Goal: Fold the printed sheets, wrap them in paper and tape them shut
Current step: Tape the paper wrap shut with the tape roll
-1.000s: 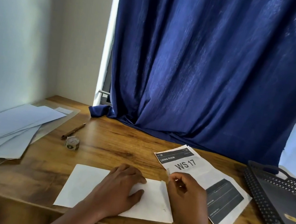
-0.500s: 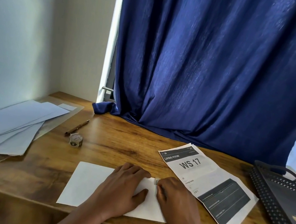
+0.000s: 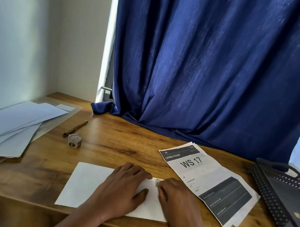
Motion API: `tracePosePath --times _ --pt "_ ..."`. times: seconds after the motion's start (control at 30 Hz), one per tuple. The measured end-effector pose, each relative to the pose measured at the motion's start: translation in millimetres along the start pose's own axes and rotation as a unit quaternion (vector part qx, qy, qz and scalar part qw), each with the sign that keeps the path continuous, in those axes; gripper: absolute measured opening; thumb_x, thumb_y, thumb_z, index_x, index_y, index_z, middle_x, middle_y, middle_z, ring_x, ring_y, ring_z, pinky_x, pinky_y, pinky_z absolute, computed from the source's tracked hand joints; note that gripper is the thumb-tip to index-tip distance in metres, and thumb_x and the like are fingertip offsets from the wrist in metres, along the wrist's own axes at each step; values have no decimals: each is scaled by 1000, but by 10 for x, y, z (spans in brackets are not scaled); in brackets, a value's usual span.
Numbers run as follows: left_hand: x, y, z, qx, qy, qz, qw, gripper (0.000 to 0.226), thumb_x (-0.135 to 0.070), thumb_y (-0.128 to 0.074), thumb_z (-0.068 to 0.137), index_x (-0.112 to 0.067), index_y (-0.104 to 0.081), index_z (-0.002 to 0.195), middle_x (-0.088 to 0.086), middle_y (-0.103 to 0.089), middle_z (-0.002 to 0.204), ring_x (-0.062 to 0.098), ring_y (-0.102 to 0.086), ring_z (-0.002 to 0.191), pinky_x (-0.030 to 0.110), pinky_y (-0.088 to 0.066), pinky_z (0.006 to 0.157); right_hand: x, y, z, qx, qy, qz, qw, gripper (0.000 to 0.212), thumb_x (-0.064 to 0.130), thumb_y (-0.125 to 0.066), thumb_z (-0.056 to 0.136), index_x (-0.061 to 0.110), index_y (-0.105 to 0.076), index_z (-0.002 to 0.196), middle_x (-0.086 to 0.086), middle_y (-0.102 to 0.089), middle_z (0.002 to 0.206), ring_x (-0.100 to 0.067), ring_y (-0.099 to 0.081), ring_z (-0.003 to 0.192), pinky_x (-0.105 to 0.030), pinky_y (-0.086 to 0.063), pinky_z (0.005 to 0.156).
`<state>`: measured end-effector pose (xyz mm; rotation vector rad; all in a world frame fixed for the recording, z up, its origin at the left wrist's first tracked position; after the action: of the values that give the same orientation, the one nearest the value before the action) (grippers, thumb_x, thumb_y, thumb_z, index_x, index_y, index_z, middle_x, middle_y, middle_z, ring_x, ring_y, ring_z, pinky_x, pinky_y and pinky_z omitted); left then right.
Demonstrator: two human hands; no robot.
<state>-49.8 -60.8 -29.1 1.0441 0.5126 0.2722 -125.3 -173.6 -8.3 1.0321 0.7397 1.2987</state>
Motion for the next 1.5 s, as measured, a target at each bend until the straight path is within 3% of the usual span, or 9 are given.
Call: tracePosePath --times 0.07,0.3,0.5,1.0,1.07,1.13,1.23,1.37,1.5 --pt "2 -15 2 9 1 7 1000 46 -52 -41 102 -38 -47 146 -19 -48 146 5 -35 137 24 -30 114 0 4 -1 -1 1 -10 1000 19 29 -60 99 30 -73 112 12 -70 107 -6 -63 96 -17 -47 75" --pt "-19 -111 12 67 -15 62 996 56 -53 -18 99 -51 -27 155 -13 -37 149 10 -29 138 32 -24 118 39 0 -7 17 26 7 999 30 27 -48 105 32 -63 131 12 -60 130 -5 -53 118 -18 -45 93" --pt "-31 -141 21 91 -14 78 993 67 -58 -6 93 -50 -31 155 -9 -34 153 15 -29 139 35 -23 119 36 -26 -103 21 21 24 999 35 24 -43 106 31 -59 136 13 -52 138 -4 -45 127 -18 -43 99" --pt "-80 -130 6 112 -14 86 990 77 -59 2 88 -44 -26 158 -9 -29 156 14 -23 143 34 -17 121 -82 -27 -206 -21 -16 79 997 26 31 -56 97 30 -73 118 16 -62 114 -1 -57 104 -14 -50 87" --pt "-67 -143 10 111 -14 86 990 74 -59 1 90 -44 -26 158 -9 -29 156 14 -23 143 35 -17 121 -73 -42 -193 3 -17 61 998 37 36 -50 99 32 -62 134 16 -57 134 -1 -49 125 -21 -42 106" --pt "-58 -153 13 109 -14 88 990 73 -58 -1 91 -45 -26 158 -9 -30 155 14 -24 143 35 -18 121 -119 -131 -167 64 -39 31 997 49 44 -39 102 34 -43 150 17 -39 155 -5 -27 147 -30 -22 122" --pt "-55 -159 15 107 -14 89 990 73 -59 -1 91 -45 -28 157 -10 -30 154 13 -24 143 35 -18 121 -150 -237 -140 135 -60 -10 989 58 52 -24 102 34 -25 158 13 -16 167 -12 -1 155 -40 -3 126" --pt "-63 -150 21 106 -14 83 991 73 -58 -3 91 -44 -32 156 -8 -32 155 15 -26 144 37 -19 121 -172 -303 -156 151 -71 -30 986 87 62 5 79 36 -18 159 4 3 170 -20 16 155 -50 2 124" --pt "-56 -151 19 104 -13 86 991 71 -58 -4 92 -44 -32 156 -8 -33 155 16 -27 145 36 -19 120 -195 -314 -147 149 -80 -28 985 67 60 -12 96 37 -15 159 1 6 170 -22 17 155 -49 2 125"
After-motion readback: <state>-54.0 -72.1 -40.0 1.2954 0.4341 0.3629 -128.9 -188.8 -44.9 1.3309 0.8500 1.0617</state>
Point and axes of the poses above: each hand's wrist, its own z-axis towards the middle knuckle, its own y-axis out of the back of the hand, x = y × z, the point moved 9 cm from there along z, towards the middle knuckle
